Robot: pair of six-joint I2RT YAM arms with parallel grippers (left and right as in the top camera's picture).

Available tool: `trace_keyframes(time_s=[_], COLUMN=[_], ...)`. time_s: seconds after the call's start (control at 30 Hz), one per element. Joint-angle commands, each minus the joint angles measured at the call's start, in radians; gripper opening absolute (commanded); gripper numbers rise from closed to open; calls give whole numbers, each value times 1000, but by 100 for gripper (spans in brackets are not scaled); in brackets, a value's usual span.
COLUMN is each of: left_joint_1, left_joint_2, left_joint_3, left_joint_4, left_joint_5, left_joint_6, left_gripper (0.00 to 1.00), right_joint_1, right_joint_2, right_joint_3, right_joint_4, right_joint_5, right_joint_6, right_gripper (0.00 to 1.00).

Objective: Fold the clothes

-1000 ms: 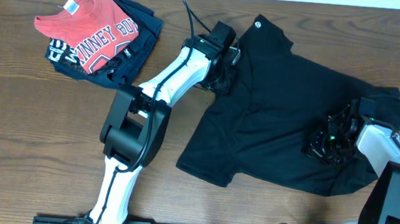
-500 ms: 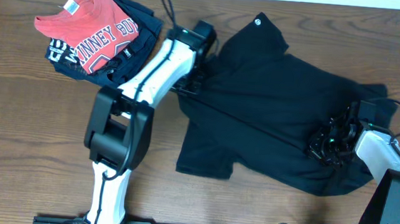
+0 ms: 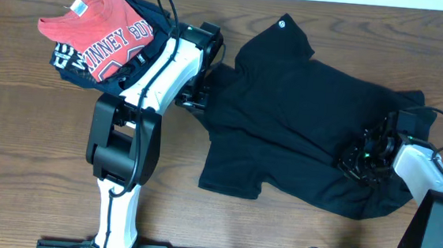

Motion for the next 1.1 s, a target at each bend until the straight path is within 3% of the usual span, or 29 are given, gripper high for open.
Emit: trace_keyframes(time_s=[0.0,0.1,0.23,0.33,0.57,0.73,0.83,0.93,1.07], left_joint_1=[0,-10,-43,-61,-68,-68,-70,-73,-73], left_joint_2=[-18,-18,-19,-20,-95,-270,-417,-557,-661], left_joint_3=[2,-14,-113,-216,-342,-386,-459,-601,-823], left_joint_4=[-42,-88,-90,-34,-3,-50,6,141,335], left_joint_5=[195,299,308,364,405,397,397,384,409], left_joint_6=[3,11,12,10,21,18,-39,-150,-259], left_gripper=[60,56,52,39,40,41,48,69,76], right_joint_1=[-38,-69,-109,-129,-147,-148,-148,-148,-148], right_joint_2=[29,-46,-191,-302,-478,-506,-505,-505,-505], right_joint_3=[-27,-5,26,35,35,35,35,35,35], right_joint_4=[-12,-44,-99,-120,-133,-140,-151,-157,-157], right_joint_5=[24,-58,-90,-89,-89,-89,-89,-89,-89], right_joint_6=[-132,-152,-164,-156,-144,-135,-129,-129,-129], right_gripper=[40,41,43,46,55,58,59,59,60])
